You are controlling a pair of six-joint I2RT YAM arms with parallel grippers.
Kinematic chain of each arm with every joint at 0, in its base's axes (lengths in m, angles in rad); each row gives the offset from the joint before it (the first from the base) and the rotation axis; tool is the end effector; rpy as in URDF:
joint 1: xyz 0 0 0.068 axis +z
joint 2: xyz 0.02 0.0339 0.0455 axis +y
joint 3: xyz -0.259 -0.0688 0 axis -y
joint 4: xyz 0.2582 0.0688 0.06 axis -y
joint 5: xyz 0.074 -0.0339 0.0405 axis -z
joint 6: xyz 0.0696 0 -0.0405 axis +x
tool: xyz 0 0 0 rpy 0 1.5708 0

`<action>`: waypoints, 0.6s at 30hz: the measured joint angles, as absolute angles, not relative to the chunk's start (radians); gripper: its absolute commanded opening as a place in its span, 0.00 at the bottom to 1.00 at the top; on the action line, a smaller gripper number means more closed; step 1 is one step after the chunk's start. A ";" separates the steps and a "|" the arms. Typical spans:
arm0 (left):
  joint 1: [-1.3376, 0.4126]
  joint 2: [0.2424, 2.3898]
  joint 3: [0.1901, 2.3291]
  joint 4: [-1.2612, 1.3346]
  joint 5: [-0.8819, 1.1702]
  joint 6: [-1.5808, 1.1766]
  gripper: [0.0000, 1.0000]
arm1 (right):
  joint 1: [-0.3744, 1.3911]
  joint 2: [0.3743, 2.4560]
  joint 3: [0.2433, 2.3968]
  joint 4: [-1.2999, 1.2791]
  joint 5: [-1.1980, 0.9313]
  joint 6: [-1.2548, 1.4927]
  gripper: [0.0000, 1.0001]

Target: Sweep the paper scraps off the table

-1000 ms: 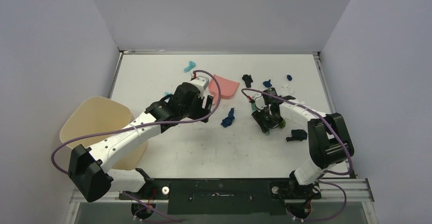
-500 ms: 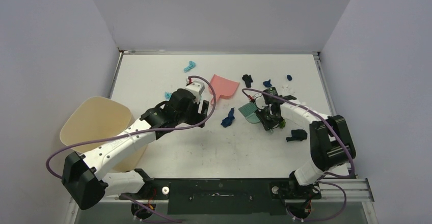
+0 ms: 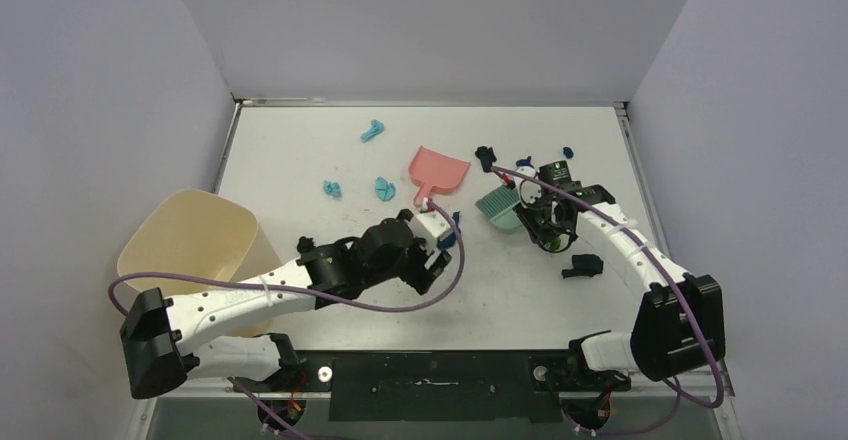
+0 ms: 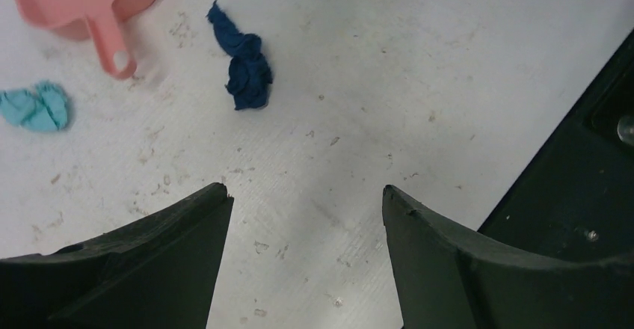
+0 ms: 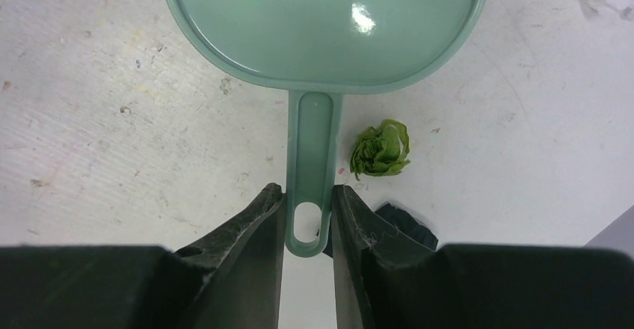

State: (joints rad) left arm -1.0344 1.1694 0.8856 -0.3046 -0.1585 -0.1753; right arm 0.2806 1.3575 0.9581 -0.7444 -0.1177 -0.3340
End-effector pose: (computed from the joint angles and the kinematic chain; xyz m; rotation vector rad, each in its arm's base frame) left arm 0.1639 -0.2541 0.2580 0.8300 2.0360 -0.5247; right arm 0.2722 0.0870 0.1912 -0.8522 2.5710 0.1438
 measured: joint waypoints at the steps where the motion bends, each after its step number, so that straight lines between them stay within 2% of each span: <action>1: -1.074 1.171 0.887 -0.296 -0.179 -0.130 0.72 | 0.274 1.349 0.960 -0.752 -0.128 -0.341 0.05; 4: -1.187 1.184 0.889 -0.253 -0.244 0.022 0.70 | 0.247 1.323 0.963 -0.781 -0.184 -0.369 0.05; 6: -1.251 1.197 0.888 -0.210 -0.278 0.141 0.73 | 0.235 1.312 0.970 -0.805 -0.233 -0.387 0.05; 12: -1.311 1.180 0.775 -0.006 -0.280 0.435 0.76 | 0.237 1.307 1.010 -0.881 -0.439 -0.446 0.05; 18: -1.332 1.128 0.630 0.150 -0.289 0.609 0.64 | 0.278 1.307 1.036 -0.948 -0.646 -0.498 0.05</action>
State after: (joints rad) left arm -1.3319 1.1282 0.6300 0.1501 -0.2893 0.6090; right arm 0.2779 1.3071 1.0363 -0.9482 -0.6460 -0.4984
